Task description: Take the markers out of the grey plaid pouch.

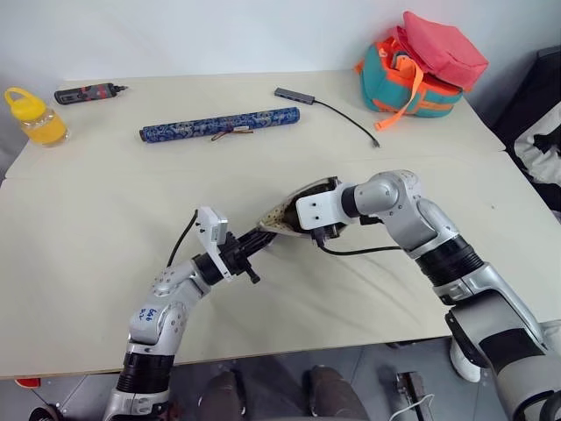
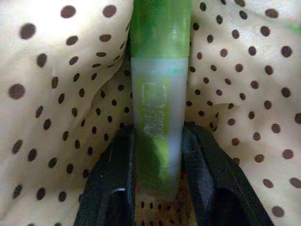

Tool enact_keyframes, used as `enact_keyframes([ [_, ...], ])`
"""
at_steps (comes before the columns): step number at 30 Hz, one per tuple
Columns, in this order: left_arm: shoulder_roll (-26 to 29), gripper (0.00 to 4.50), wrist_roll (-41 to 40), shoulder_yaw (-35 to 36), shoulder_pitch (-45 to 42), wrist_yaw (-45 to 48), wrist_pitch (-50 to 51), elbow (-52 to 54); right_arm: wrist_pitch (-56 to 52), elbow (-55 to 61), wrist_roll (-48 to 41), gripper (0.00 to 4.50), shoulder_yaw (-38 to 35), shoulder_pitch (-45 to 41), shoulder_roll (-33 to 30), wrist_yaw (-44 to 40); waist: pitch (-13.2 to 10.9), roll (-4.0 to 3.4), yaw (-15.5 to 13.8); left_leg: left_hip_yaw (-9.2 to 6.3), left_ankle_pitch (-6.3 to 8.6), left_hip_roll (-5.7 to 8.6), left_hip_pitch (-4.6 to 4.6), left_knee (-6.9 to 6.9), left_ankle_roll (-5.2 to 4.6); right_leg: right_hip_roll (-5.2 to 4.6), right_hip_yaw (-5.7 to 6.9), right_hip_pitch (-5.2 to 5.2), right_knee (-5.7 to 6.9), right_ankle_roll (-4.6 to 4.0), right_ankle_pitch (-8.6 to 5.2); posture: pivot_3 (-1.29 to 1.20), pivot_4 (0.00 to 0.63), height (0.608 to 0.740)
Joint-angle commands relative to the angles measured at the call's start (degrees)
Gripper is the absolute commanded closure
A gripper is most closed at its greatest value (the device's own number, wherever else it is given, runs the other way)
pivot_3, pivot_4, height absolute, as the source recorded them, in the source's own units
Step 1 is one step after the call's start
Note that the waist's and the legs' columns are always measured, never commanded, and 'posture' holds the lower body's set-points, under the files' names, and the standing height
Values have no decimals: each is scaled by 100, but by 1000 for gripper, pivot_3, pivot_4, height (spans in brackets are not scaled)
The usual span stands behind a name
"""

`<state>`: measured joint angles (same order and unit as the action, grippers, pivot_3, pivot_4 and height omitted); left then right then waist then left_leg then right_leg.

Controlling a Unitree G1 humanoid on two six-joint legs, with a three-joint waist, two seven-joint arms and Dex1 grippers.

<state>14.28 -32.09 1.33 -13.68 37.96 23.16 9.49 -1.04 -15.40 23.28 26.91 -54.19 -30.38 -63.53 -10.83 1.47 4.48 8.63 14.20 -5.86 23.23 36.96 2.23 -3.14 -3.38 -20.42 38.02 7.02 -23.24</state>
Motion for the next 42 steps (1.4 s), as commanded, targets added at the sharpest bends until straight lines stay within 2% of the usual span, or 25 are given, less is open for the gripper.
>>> enact_keyframes([
  [1,-3,4500,-92,65,-24,40,-104,239,-148,457,-231,3456,-313,-34,-205,-169,0,0,0,0,0,1,0,0,0,0,0,0,-1,0,0,0,150,740],
  [6,-15,4500,70,38,-59,-35,-246,152,-372,850,-527,3456,-504,-73,-400,-414,0,0,1,-1,0,1,0,-2,0,0,0,0,-3,0,0,0,150,740],
  [11,-203,4500,-63,197,-274,-258,-242,23,-137,893,-590,3456,-426,22,-402,-422,0,0,2,0,0,1,0,-2,0,0,0,1,-4,0,0,0,150,740],
  [14,-39,4500,170,65,-280,-120,-330,17,-158,835,-632,3456,-479,-38,-319,-318,0,0,6,0,0,2,0,-1,1,0,-1,1,-4,0,0,0,150,740],
  [19,233,4500,752,-105,-131,0,-915,-76,-79,554,-750,3456,-698,-287,-467,-236,0,0,30,3,0,1,0,-1,1,0,-1,-4,-5,0,0,0,150,740],
  [23,327,4500,1392,138,-328,-365,-1805,-438,-63,652,-1223,3456,-915,-211,-513,-457,0,0,24,3,0,1,0,-1,1,-1,-1,-4,-7,0,0,0,150,740],
  [28,465,4500,1703,414,-552,-604,-2403,-884,-228,759,-1548,3456,-1078,-109,-470,-440,-1,1,19,3,1,1,1,-2,0,-1,-1,-3,-6,0,0,0,150,740],
  [32,565,4500,1718,583,-577,-648,-2574,-1102,-368,830,-1728,3456,-1228,-40,-510,-385,-1,2,22,4,1,1,1,-6,0,-3,1,-6,-5,0,0,0,150,740],
  [35,627,4500,1600,718,-519,-618,-2563,-1119,-584,861,-1890,3456,-1467,38,-763,-414,-1,2,17,4,1,0,1,-5,0,-3,2,-9,-3,0,0,0,150,740],
  [38,650,4500,1500,796,-453,-598,-2492,-1154,-436,641,-1674,3456,-1465,257,-1255,-430,-1,2,-22,3,1,3,3,-6,0,-8,3,-9,-5,1,0,0,150,740],
  [42,532,4500,1056,907,-405,-439,-2228,-1000,-341,242,-1369,3456,-1309,554,-1462,-136,-1,2,-28,8,3,4,3,-10,-2,-9,2,-7,-8,1,0,0,150,740],
])
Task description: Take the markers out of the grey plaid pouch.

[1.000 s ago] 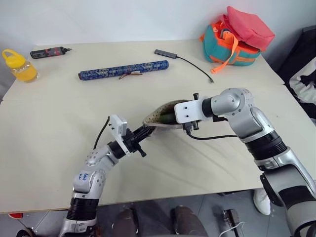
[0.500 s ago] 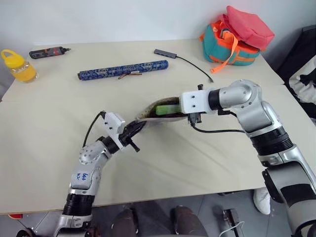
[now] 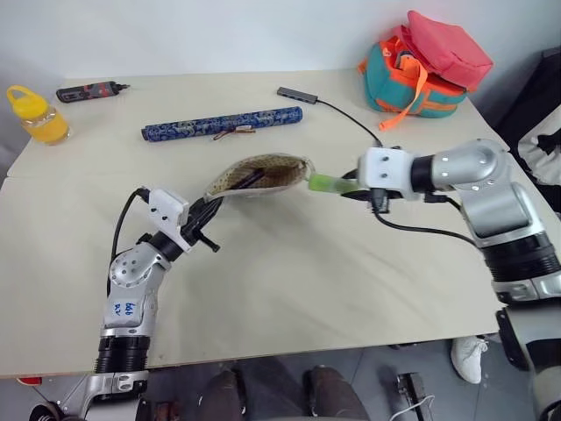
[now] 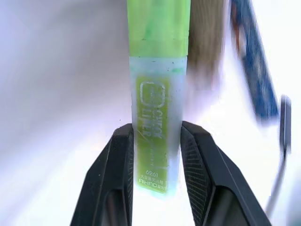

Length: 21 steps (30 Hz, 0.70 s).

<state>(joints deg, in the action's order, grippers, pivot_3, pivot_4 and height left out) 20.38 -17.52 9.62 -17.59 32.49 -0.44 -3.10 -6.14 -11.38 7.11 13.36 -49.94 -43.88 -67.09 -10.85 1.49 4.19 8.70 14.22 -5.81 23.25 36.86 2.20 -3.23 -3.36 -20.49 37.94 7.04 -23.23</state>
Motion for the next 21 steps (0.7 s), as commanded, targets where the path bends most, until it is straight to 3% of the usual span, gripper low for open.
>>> enact_keyframes([
  [1,-99,4500,-525,91,-10,153,237,324,317,-400,530,3456,164,175,-147,450,0,0,2,1,0,-1,0,-2,0,2,0,0,1,0,0,0,150,740],
  [8,-53,4500,-669,62,11,329,435,482,659,-1303,1025,3456,353,190,-100,930,-1,0,65,22,0,-2,-2,6,0,4,-8,-2,3,0,0,0,150,740],
  [15,-106,4500,-629,-17,38,347,458,564,469,-1226,773,1169,158,66,73,920,-1,0,59,22,0,-4,-2,9,1,6,-7,-1,2,0,0,0,150,740],
  [21,-126,4500,-710,-53,78,426,553,600,-630,333,-952,1169,-527,-188,587,152,-4,-6,71,11,1,-9,-1,6,2,11,-10,-7,7,0,0,0,150,740],
])
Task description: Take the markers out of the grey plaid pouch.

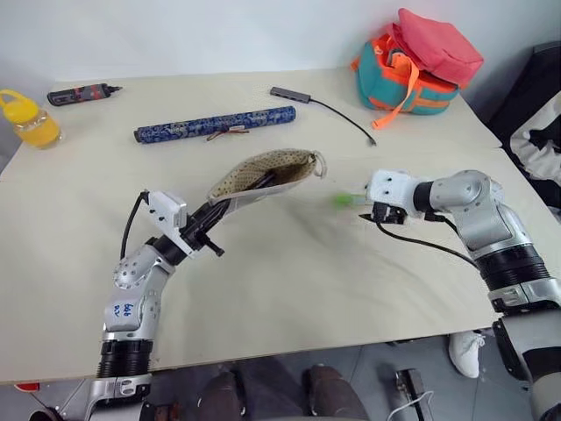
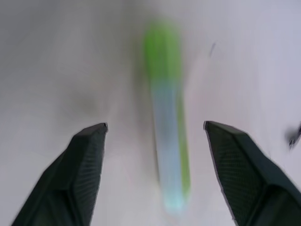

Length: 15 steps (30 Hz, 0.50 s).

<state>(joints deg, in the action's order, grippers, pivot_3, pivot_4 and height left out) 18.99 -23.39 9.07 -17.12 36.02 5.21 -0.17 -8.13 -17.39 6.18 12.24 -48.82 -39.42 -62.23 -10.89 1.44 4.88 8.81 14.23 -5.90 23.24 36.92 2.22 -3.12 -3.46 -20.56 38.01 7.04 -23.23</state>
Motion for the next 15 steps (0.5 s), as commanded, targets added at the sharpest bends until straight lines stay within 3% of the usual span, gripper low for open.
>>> enact_keyframes([
  [1,16,4500,-120,-7,30,80,-7,304,-541,1143,-1031,1169,-457,-317,190,-409,-1,-1,-4,-1,1,-1,0,-1,1,1,0,0,3,0,0,0,150,740],
  [3,-45,4500,-252,7,-2,57,135,345,-823,1490,-1341,1169,-526,-459,446,-318,0,-1,-19,-14,4,-3,0,1,6,3,8,1,8,0,0,0,150,740],
  [6,-13,4500,-218,-89,-9,108,224,388,-1323,1667,-1706,1727,-612,-656,783,-147,0,0,-36,-19,7,-4,1,-2,10,3,11,6,8,0,0,0,150,740],
  [14,-63,4500,-575,-196,78,113,926,870,397,792,-49,4451,667,-724,817,302,-1,0,-71,-13,8,-1,4,7,7,1,8,6,5,0,0,0,150,740],
  [15,-68,4500,-684,-182,76,89,1083,947,576,711,84,4484,762,-734,772,278,-1,0,-68,-14,8,-1,4,7,7,1,8,5,6,0,0,0,150,740],
])
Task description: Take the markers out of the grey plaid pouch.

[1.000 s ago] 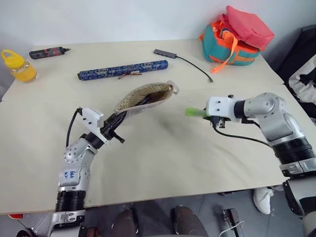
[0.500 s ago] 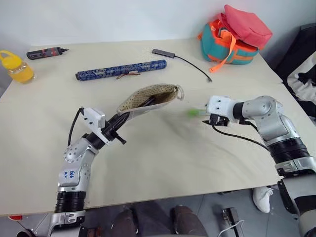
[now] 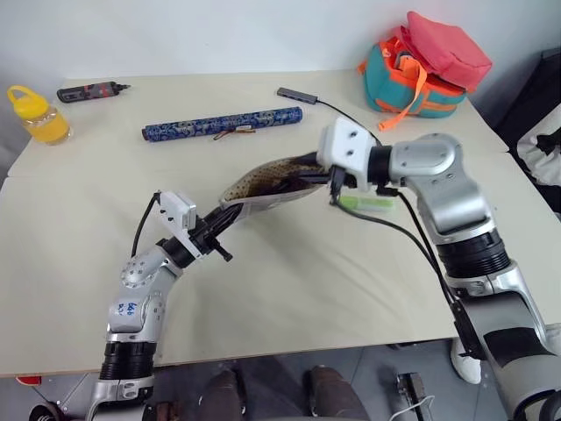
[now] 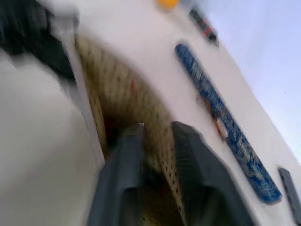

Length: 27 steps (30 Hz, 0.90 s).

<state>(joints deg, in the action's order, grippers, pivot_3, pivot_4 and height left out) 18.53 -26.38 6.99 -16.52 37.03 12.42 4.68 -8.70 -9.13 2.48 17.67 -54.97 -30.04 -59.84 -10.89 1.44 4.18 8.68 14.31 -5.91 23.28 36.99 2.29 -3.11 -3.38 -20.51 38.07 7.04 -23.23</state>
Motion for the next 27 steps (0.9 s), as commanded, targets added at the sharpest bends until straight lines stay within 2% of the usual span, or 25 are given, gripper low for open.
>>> enact_keyframes([
  [1,63,4500,-507,-14,28,48,619,585,726,-171,535,4484,266,-138,-213,1,0,0,6,0,0,0,0,-1,0,0,0,-1,0,0,0,0,150,740],
  [5,410,4500,-1211,-6,-27,173,1796,1051,937,-392,499,4484,238,-414,-440,-437,-1,1,43,-3,0,-1,0,-2,0,1,0,-4,2,0,0,0,150,740],
  [7,574,4500,-1560,52,-157,190,2257,1195,859,-222,413,4484,330,-499,-636,-945,-2,2,51,-4,0,-2,-1,-8,0,1,0,-3,2,0,0,0,150,740],
  [11,475,4500,-2873,472,-577,-289,3470,1139,26,448,74,4484,365,-618,-780,-1723,-2,2,52,-11,0,-4,0,-7,1,1,4,1,2,0,0,0,150,740],
  [12,508,4500,-2960,439,-567,-329,3690,1099,-213,582,20,4484,377,-635,-768,-1827,-2,2,60,-12,0,-4,-2,-6,1,1,4,3,2,0,0,0,150,740],
  [15,678,4500,-2441,102,-352,-138,3522,1112,-431,773,131,4484,565,-469,-812,-2036,-2,2,69,-12,0,-3,-5,-5,1,2,3,4,3,0,0,0,150,740],
  [18,838,4500,-1853,-257,-115,-34,3188,1090,-166,392,567,4484,743,-292,-653,-1577,-2,2,64,-11,0,-3,-5,1,1,3,2,4,-3,0,0,0,150,740],
  [22,622,4500,-2110,-118,147,-78,3201,1142,344,-153,1189,4484,989,-264,-569,-1041,-2,3,62,-7,0,-1,-3,3,1,2,-1,9,-10,0,0,0,150,740],
  [27,507,4500,-1920,-197,225,-181,3063,1105,593,-338,1393,4484,1163,-362,-359,-1037,-2,2,69,-7,0,-3,-5,5,1,7,-4,10,-6,0,0,0,150,740],
])
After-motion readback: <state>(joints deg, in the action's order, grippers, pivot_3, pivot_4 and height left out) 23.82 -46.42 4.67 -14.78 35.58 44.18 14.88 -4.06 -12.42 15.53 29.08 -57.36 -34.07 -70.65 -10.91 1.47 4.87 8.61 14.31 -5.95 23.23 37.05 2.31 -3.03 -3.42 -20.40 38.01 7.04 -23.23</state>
